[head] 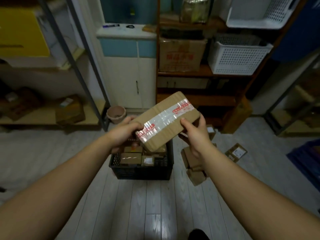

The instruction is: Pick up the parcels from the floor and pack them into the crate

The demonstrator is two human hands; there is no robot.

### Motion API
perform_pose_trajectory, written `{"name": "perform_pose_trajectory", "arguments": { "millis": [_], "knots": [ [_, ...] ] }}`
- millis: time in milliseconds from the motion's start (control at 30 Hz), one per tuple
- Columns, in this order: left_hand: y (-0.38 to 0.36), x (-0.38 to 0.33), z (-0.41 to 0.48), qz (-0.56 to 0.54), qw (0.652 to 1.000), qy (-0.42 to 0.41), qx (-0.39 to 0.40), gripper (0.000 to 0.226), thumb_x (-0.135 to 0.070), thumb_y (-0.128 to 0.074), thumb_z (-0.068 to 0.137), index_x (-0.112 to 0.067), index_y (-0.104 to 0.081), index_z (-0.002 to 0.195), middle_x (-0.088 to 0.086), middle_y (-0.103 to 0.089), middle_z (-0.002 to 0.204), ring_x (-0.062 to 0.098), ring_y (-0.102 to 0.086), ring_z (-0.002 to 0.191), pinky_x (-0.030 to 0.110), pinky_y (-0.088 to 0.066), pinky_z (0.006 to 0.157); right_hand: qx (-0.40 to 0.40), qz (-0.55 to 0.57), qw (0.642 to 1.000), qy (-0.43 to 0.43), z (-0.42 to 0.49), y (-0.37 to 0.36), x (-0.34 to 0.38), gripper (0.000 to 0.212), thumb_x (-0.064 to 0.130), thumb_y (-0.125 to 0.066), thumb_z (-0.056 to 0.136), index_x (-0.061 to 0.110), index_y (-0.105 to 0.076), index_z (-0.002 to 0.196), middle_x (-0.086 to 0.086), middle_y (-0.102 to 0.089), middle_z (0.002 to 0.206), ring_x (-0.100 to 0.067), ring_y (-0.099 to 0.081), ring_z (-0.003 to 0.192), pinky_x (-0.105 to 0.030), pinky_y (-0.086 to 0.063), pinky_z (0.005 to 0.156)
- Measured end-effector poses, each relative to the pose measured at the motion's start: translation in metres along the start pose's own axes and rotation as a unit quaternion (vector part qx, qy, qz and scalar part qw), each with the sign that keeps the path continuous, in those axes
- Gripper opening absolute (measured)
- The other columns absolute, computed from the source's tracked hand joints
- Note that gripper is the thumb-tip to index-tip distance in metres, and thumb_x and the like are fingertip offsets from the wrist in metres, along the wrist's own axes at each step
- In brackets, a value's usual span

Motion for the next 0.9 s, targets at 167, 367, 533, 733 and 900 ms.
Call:
{"name": "perform_pose_trajectory", "arguments": {
  "millis": [167,367,533,733,900],
  "knots": [
    [0.019,-0.019,0.000,-0.075,0.994,-0.039,-0.063,0.055,-0.022,-0.062,0.086,-0.032,-0.029,0.129,0.000,-0.059,0.101,0.021,-0.066,0.089,0.031,-0.055,0.055,-0.033,0.055,0.998,-0.019,0.012,-0.020,-0.002,0.061,0.027,-0.069,0.082,0.045,-0.034,0.129,0.004,-0.056,0.111,-0.015,-0.063,0.094,-0.024,-0.055,0.059],
    [0.034,-0.023,0.026,-0.052,0.995,-0.055,-0.072,0.069,-0.020,-0.060,0.087,-0.042,-0.022,0.141,-0.004,-0.058,0.113,0.022,-0.062,0.099,0.039,-0.057,0.067,-0.015,0.024,0.998,-0.048,0.053,-0.043,-0.011,0.063,0.029,-0.071,0.080,0.041,-0.034,0.130,0.003,-0.058,0.107,-0.012,-0.064,0.085,-0.021,-0.052,0.048],
    [0.072,-0.042,0.068,-0.037,0.985,-0.059,-0.157,0.071,-0.024,-0.060,0.088,-0.031,-0.016,0.143,-0.002,-0.058,0.112,0.016,-0.061,0.093,0.040,-0.055,0.078,0.019,-0.066,0.997,-0.036,0.111,-0.070,-0.008,0.054,0.035,-0.070,0.079,0.031,-0.039,0.123,0.005,-0.056,0.109,-0.010,-0.058,0.091,-0.025,-0.047,0.066],
    [0.097,-0.050,0.111,-0.010,0.981,-0.053,-0.185,0.064,-0.017,-0.060,0.088,-0.025,-0.025,0.141,0.003,-0.057,0.121,0.013,-0.060,0.096,0.032,-0.055,0.073,0.096,-0.118,0.988,-0.027,0.171,-0.107,-0.019,0.046,0.036,-0.065,0.085,0.031,-0.045,0.126,0.012,-0.056,0.110,-0.013,-0.052,0.108,-0.035,-0.043,0.093],
    [0.109,-0.032,0.142,-0.033,0.983,-0.018,-0.177,0.063,-0.015,-0.061,0.087,-0.027,-0.028,0.140,0.000,-0.060,0.109,0.016,-0.062,0.094,0.029,-0.054,0.066,0.115,-0.139,0.982,-0.048,0.197,-0.117,-0.036,0.046,0.031,-0.063,0.087,0.027,-0.044,0.129,0.020,-0.051,0.100,-0.009,-0.050,0.103,-0.022,-0.039,0.075]
  ]
}}
Point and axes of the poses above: each hand's wrist, its own z-axis towards the middle knuckle, its own y-axis out of the back of the hand, x = y × z, the point moved 10 cm from there along z, towards the middle knuckle
